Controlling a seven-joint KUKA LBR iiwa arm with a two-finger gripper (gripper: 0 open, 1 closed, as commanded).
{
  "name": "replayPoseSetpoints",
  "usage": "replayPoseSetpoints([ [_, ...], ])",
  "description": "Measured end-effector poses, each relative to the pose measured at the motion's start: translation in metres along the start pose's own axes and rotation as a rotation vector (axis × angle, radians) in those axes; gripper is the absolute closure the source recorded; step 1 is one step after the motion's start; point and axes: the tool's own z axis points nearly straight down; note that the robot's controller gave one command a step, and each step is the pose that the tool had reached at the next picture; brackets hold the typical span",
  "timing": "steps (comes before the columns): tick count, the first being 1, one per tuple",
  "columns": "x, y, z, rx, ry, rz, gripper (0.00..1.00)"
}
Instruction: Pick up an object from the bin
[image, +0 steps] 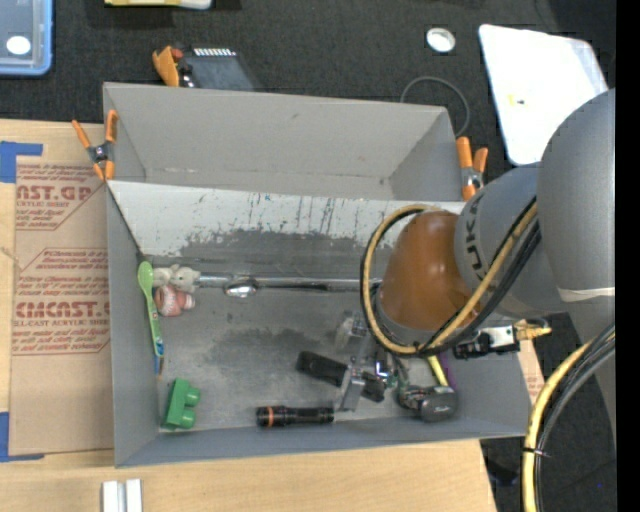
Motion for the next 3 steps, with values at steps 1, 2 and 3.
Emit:
replayPoseSetpoints([
  [1, -0.0072, -0.0028, 0.0056, 0.000, -0.005, -0.012, 1.00],
  [2, -0.0057, -0.0012, 0.0037, 0.000, -0.003, -0.016, 1.00],
  [3, -0.0057, -0.0011, 0.0025, 0.000, -0.003, -0.015, 1.00],
])
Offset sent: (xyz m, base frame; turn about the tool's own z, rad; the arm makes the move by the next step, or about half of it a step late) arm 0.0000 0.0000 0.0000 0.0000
